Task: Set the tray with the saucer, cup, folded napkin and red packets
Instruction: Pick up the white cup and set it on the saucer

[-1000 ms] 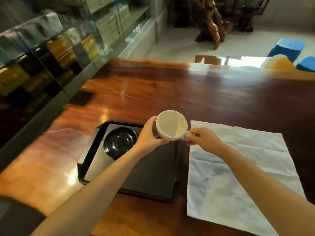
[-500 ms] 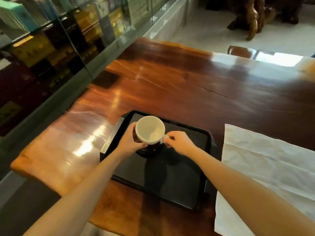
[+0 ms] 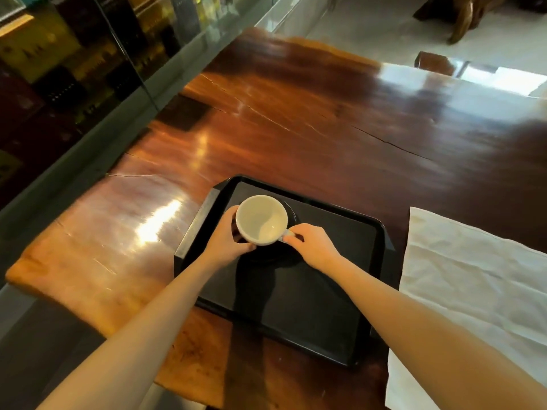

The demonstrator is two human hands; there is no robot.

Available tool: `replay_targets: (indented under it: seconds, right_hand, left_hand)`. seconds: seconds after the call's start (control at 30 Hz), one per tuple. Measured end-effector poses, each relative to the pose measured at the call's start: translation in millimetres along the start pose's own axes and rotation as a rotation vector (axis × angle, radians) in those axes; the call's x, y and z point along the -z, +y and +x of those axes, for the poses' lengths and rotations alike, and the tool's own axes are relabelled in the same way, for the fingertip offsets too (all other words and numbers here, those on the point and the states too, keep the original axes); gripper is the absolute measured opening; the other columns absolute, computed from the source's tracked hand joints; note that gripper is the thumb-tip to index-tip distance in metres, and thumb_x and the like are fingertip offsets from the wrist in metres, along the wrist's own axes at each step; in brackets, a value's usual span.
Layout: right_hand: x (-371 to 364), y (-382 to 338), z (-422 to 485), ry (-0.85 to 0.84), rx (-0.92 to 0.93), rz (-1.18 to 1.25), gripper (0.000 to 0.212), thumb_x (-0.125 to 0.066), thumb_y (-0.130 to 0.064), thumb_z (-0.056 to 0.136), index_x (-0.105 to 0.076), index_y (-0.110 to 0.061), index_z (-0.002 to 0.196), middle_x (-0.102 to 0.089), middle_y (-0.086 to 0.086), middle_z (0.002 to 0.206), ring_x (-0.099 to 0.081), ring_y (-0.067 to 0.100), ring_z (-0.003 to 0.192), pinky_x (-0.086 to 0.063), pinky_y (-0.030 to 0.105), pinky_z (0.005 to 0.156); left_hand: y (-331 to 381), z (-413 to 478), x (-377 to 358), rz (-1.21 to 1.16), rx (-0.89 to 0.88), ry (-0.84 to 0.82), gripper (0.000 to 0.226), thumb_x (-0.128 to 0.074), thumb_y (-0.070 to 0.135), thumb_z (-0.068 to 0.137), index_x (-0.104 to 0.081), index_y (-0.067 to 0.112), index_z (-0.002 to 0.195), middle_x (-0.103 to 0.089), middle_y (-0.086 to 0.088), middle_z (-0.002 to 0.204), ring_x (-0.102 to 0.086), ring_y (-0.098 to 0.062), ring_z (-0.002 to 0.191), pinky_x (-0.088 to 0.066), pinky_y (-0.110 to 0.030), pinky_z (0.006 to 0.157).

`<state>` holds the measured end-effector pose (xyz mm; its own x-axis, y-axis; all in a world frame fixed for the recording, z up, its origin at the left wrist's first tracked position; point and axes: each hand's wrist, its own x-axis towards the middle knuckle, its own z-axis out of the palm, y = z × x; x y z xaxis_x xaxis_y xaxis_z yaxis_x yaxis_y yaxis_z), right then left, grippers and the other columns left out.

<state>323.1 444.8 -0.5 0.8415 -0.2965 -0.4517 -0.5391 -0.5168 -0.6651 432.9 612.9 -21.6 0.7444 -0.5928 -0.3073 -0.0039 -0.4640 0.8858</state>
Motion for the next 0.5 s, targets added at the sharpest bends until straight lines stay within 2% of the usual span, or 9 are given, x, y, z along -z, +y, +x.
replay_targets:
  seconds: [0.1,0.17,0.33,0.43,0.5]
  right_hand:
    - [-1.1,1.5,1.3,-0.008,0.002,-0.002,0.026,-0.052,-0.031,0.094,-0.065,-0.013,0.107,-0.067,0.007,0.105,-0.062,0.02,0.095,-0.047,0.029,0.083]
    - [-2.3,1.8,1.4,-0.003,0.007,0.004,0.025,-0.052,-0.029,0.094,-0.065,-0.012,0.107,-0.067,0.008,0.105,-0.062,0.021,0.094,-0.048,0.03,0.082]
    - [-4.1,1.1,2.8,0.009,0.03,0.012,0.024,-0.052,-0.027,0.094,-0.065,-0.011,0.107,-0.065,0.008,0.105,-0.055,0.01,0.083,-0.042,0.023,0.076]
    - [-3.8,0.0,4.5,-0.001,0.03,0.002,0.024,-0.052,-0.026,0.094,-0.065,-0.011,0.107,-0.065,0.008,0.104,-0.054,0.01,0.082,-0.041,0.023,0.075]
    - [-3.6,-0.2,4.9,-0.002,0.028,0.001,0.024,-0.053,-0.026,0.094,-0.065,-0.01,0.108,-0.065,0.008,0.104,-0.054,0.011,0.082,-0.041,0.024,0.075]
  left_hand:
    - [-3.0,0.7,0.4,-0.028,0.009,-0.017,0.084,-0.077,-0.004,0.069,-0.031,0.02,0.135,-0.04,0.0,0.135,-0.039,-0.01,0.123,-0.039,-0.016,0.09]
    - [-3.0,0.4,0.9,-0.038,0.014,-0.023,0.084,-0.077,-0.004,0.069,-0.031,0.021,0.135,-0.039,0.003,0.132,-0.038,-0.009,0.122,-0.038,-0.021,0.093]
    - [-1.6,1.4,3.1,-0.035,0.032,-0.028,0.082,-0.076,-0.003,0.069,-0.031,0.028,0.131,-0.038,0.007,0.127,-0.038,-0.008,0.12,-0.037,-0.02,0.091]
    - [-0.7,-0.5,3.9,-0.027,0.038,-0.036,0.081,-0.076,-0.003,0.07,-0.03,0.031,0.127,-0.038,0.006,0.126,-0.038,-0.008,0.119,-0.037,-0.014,0.087]
    - [1.4,-1.3,4.0,-0.01,0.039,-0.041,0.081,-0.075,-0.004,0.071,-0.03,0.03,0.128,-0.038,0.007,0.126,-0.037,-0.007,0.118,-0.036,-0.015,0.089]
